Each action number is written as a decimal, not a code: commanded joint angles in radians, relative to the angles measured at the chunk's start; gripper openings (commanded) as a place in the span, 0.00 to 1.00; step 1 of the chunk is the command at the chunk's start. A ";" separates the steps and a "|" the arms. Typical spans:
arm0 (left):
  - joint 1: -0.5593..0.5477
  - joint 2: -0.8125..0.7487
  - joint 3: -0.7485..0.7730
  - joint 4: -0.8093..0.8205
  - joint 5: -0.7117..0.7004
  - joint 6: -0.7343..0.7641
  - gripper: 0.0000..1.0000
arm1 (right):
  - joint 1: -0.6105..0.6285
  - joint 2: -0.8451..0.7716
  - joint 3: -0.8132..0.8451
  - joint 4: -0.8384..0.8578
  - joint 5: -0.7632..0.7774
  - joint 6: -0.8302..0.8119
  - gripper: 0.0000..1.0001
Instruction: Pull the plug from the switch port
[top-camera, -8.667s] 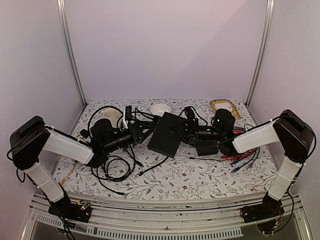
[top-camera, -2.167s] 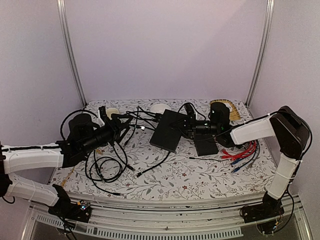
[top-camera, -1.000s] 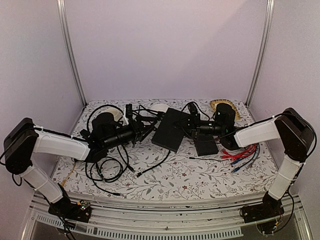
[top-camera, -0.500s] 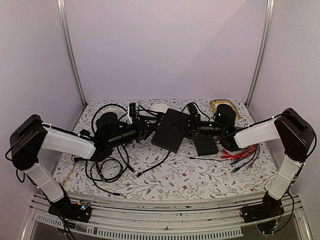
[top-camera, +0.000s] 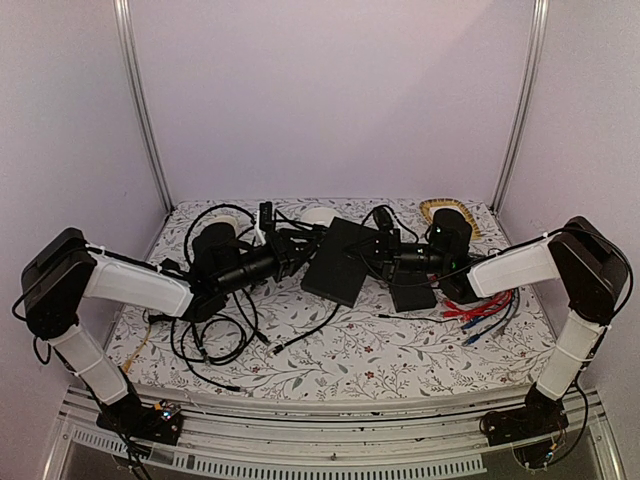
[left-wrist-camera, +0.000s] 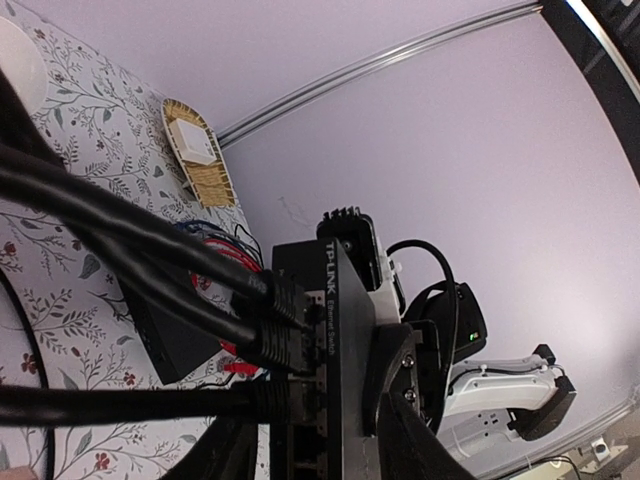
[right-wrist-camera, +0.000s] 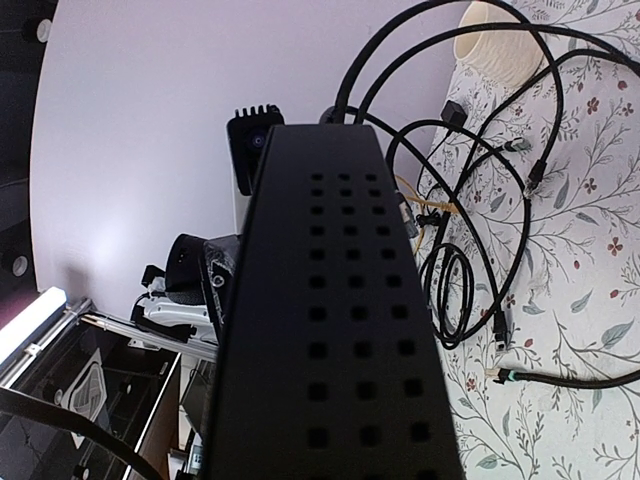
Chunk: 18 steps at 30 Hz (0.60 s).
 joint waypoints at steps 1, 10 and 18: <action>0.001 0.013 0.014 0.027 -0.002 0.017 0.43 | 0.009 -0.037 0.001 0.117 -0.006 0.002 0.02; 0.002 0.018 0.013 0.029 -0.013 0.016 0.41 | 0.010 -0.034 -0.001 0.123 -0.009 0.005 0.02; 0.010 0.031 0.015 0.038 -0.008 0.013 0.39 | 0.011 -0.024 0.006 0.133 -0.017 0.012 0.02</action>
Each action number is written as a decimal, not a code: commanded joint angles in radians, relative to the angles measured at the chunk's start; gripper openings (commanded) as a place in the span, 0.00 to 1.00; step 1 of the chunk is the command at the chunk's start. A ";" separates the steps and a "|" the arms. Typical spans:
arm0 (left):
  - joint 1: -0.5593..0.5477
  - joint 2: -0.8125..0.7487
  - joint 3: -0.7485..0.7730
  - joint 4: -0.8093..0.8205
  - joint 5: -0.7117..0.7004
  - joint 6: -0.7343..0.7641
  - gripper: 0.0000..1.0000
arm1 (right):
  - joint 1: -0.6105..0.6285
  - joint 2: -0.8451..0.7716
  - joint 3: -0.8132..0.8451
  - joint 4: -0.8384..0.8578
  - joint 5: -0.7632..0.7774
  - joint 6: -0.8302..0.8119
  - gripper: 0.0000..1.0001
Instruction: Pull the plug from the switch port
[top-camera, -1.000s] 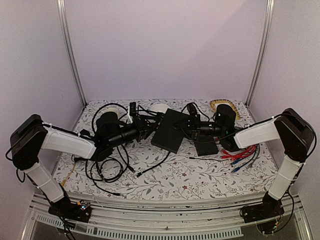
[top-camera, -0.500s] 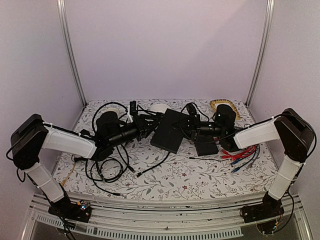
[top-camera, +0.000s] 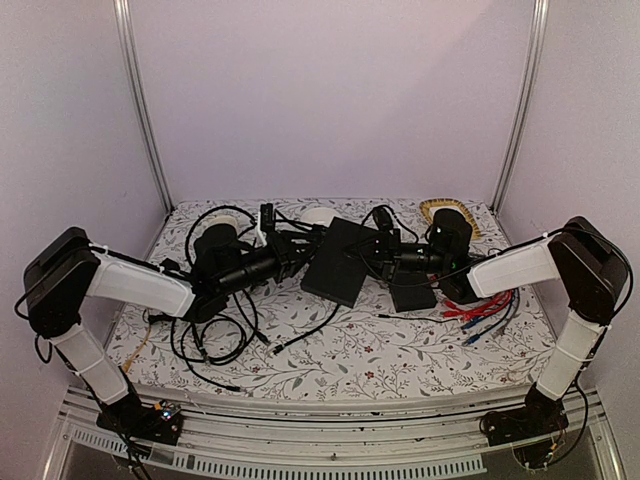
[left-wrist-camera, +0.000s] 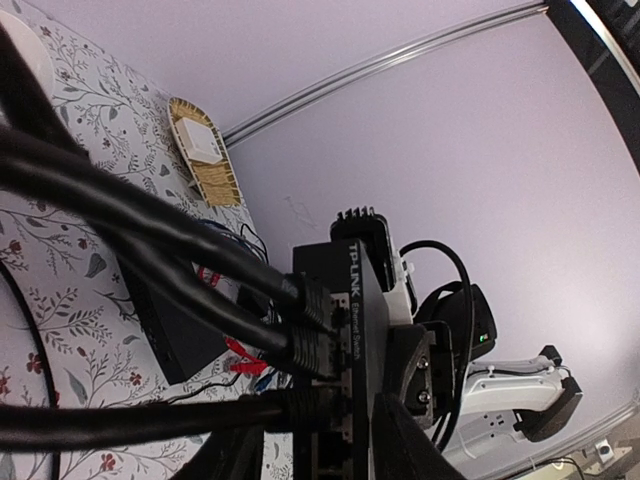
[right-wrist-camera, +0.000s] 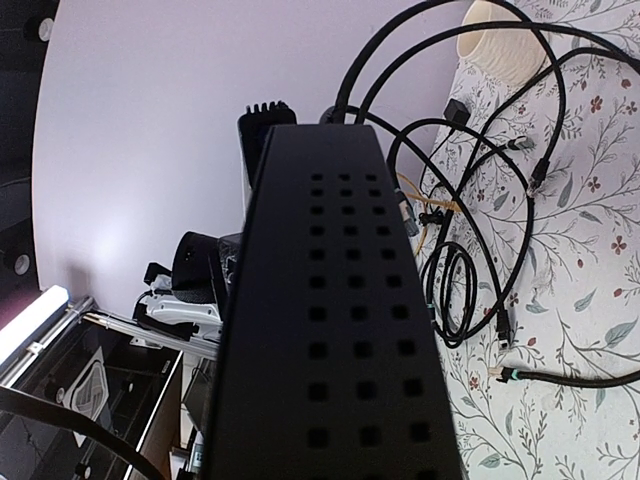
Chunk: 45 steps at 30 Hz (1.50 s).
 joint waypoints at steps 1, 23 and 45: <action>0.008 0.021 0.016 0.034 0.000 0.009 0.39 | 0.009 -0.021 0.008 0.126 -0.014 0.006 0.02; 0.042 0.047 0.005 0.101 0.033 -0.011 0.38 | 0.012 0.022 0.032 0.156 -0.026 0.028 0.02; 0.055 0.059 0.006 0.109 0.068 -0.014 0.32 | 0.012 0.054 0.065 0.160 -0.032 0.037 0.02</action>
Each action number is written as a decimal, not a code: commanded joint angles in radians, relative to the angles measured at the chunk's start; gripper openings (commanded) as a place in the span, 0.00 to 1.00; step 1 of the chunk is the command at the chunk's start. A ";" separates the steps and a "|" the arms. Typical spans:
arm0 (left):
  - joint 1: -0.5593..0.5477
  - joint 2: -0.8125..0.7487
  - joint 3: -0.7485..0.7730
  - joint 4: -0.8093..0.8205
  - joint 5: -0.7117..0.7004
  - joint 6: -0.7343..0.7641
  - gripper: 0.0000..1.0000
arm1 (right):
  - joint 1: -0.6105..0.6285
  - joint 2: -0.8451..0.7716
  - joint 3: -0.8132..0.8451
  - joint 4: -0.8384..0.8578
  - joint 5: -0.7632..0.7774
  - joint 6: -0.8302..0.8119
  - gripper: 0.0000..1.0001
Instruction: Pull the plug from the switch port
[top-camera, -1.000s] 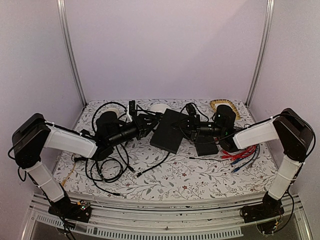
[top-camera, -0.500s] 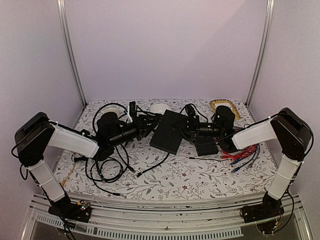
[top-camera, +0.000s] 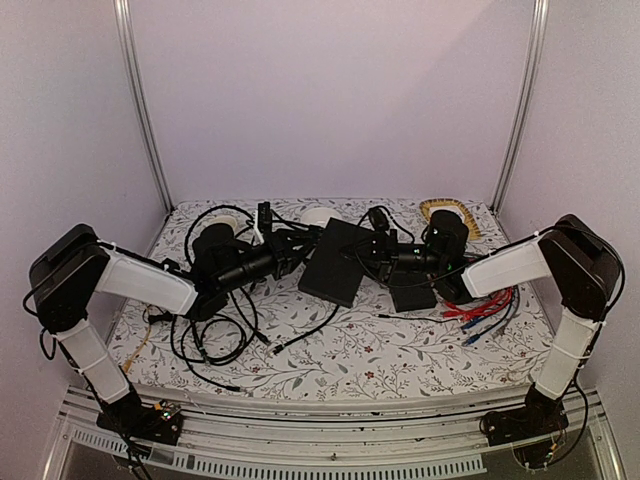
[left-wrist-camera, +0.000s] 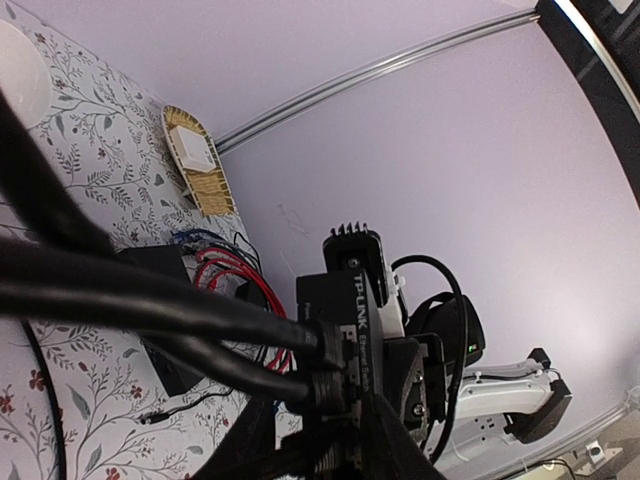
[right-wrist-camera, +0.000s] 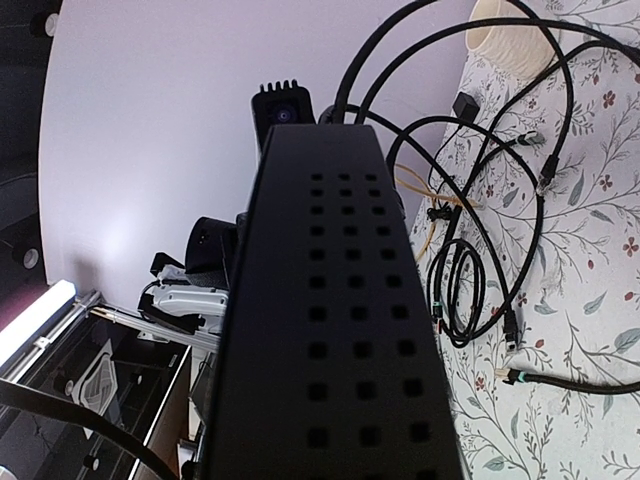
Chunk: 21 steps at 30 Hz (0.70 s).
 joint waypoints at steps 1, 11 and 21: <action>0.010 0.009 0.006 0.024 0.023 0.011 0.32 | 0.007 0.008 0.046 0.100 -0.009 0.007 0.02; 0.009 -0.013 -0.011 0.008 0.021 0.020 0.30 | 0.007 0.015 0.059 0.100 -0.011 0.010 0.02; 0.008 -0.026 -0.029 0.010 0.011 0.018 0.22 | 0.005 0.019 0.064 0.100 -0.013 0.011 0.02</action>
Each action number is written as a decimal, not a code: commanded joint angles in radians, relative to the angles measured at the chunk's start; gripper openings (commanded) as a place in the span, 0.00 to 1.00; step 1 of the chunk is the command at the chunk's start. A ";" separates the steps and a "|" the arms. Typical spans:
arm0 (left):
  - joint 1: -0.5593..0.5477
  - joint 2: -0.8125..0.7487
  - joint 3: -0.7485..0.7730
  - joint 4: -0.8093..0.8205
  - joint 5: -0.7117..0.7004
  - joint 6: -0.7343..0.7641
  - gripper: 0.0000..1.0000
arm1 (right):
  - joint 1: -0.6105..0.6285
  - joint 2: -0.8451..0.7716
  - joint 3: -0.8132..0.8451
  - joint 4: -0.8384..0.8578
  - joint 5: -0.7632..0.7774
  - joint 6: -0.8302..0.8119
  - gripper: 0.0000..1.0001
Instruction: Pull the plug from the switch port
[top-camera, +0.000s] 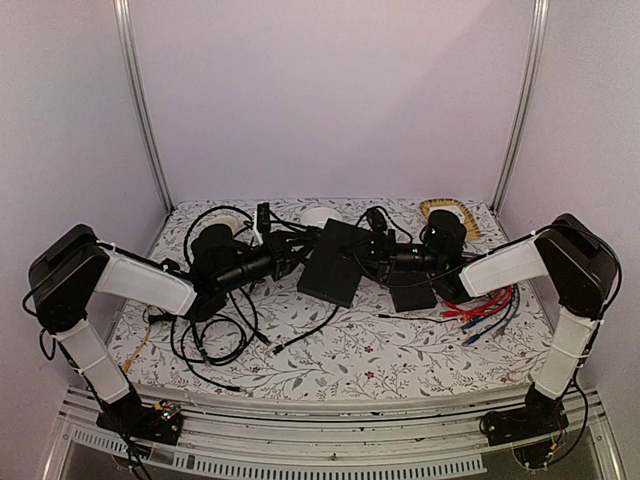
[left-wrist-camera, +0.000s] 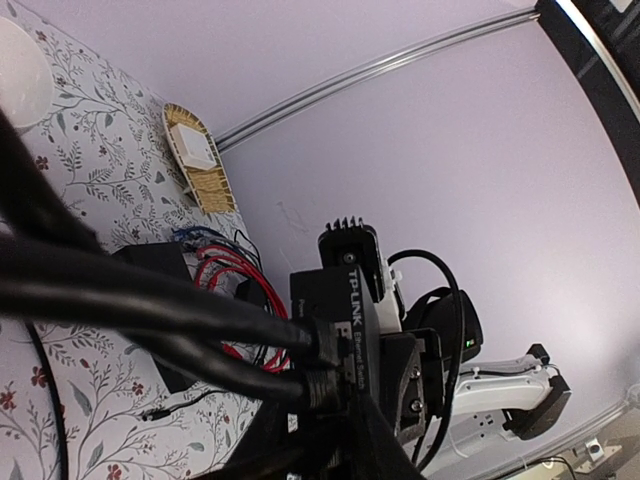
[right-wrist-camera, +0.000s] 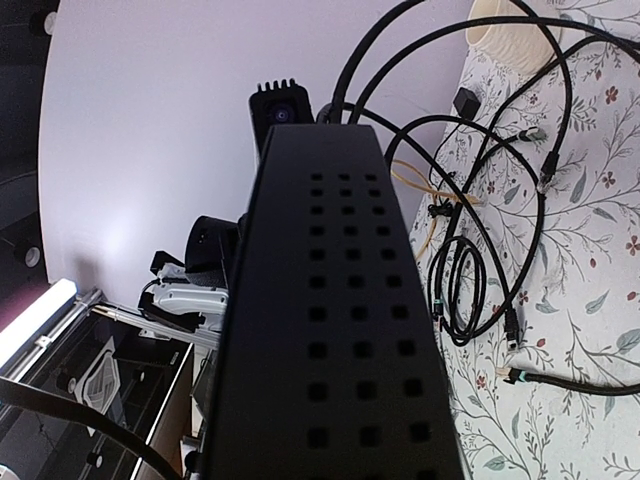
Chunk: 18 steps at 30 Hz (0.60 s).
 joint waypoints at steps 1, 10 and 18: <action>0.005 -0.022 -0.019 0.007 0.000 0.017 0.22 | 0.005 0.002 0.049 0.094 -0.010 0.002 0.02; 0.004 -0.025 -0.025 0.008 -0.004 0.018 0.15 | 0.006 0.006 0.048 0.096 -0.010 0.001 0.02; 0.006 -0.026 -0.043 0.034 -0.006 0.005 0.12 | 0.003 0.016 0.055 0.110 -0.011 0.011 0.02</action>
